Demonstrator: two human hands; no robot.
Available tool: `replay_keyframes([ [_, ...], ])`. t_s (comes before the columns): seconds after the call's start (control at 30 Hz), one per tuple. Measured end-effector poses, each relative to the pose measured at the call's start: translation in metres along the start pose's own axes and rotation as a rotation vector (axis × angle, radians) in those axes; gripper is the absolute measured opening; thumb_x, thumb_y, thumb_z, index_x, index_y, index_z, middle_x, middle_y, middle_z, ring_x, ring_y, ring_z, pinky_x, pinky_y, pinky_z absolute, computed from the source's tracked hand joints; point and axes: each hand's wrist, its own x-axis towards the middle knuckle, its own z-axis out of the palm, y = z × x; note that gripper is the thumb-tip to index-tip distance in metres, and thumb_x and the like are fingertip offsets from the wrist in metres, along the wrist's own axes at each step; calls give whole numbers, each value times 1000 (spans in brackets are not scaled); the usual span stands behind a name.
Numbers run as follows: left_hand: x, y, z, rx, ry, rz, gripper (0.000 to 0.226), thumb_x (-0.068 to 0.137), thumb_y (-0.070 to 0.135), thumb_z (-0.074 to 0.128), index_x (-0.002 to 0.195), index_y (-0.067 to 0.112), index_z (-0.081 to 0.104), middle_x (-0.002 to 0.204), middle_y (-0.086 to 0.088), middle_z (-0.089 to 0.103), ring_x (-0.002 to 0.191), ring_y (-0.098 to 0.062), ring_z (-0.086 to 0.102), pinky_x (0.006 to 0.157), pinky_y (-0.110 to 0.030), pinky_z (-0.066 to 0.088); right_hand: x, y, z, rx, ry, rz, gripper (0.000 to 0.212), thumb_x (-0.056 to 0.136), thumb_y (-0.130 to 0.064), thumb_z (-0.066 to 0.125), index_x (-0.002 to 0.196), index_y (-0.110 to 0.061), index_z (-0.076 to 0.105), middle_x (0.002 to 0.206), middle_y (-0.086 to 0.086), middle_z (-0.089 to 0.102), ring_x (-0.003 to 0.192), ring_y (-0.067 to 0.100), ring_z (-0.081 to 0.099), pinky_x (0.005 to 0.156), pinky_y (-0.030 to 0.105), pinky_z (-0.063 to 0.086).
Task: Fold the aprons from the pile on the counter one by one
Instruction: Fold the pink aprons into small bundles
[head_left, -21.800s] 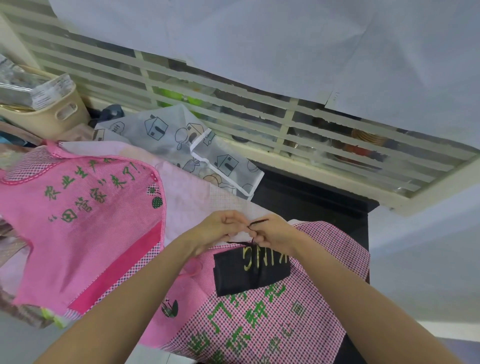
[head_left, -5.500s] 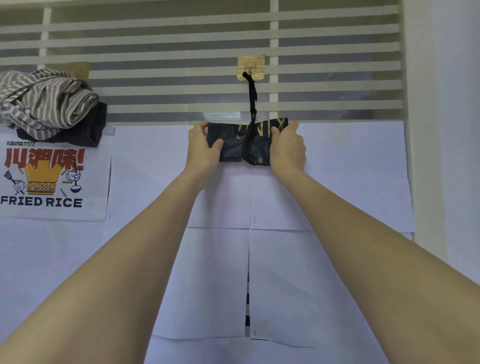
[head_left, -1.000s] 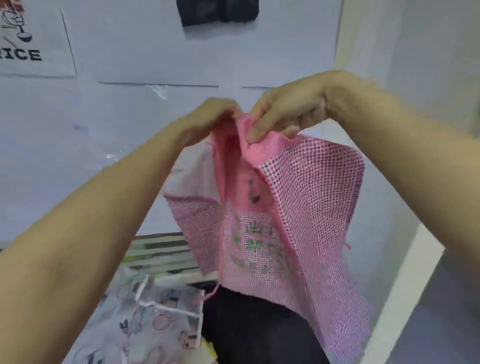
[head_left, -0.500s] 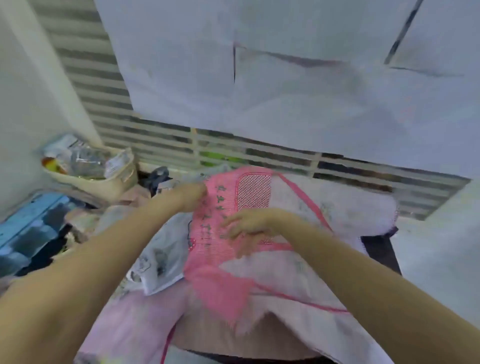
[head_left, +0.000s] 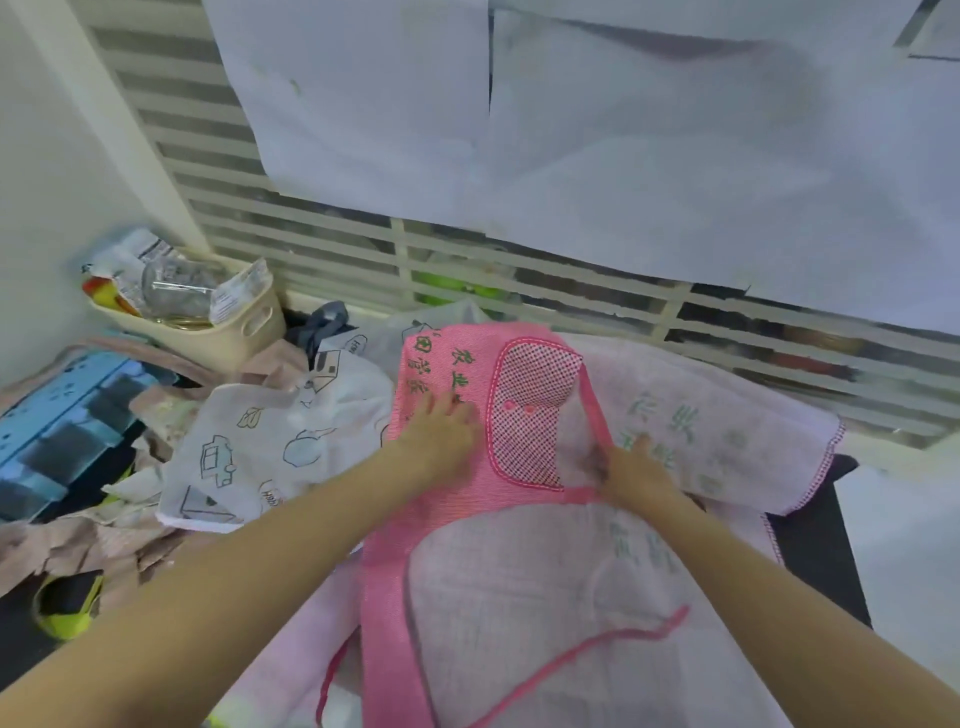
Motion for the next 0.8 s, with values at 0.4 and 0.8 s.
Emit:
replay_keyframes([
  [0.4,50,63,-39,-975,-92,101,86,78,19,75,145,8,23,142,-9,41,127,-24,43,103,-28,36,-16,-28,-71,1013,-354,-234,13,93,-3,52,99,-3,63,87,8,63,70,14,60,63,21,49],
  [0.8,-22,-79,-113,-1515,539,-369,11,90,10,60,82,16,55,54,-1,53,35,2,48,43,-14,42,-46,-126,-148,1492,-153,-517,13,91,-9,53,94,-7,66,95,5,64,77,13,56,70,20,45],
])
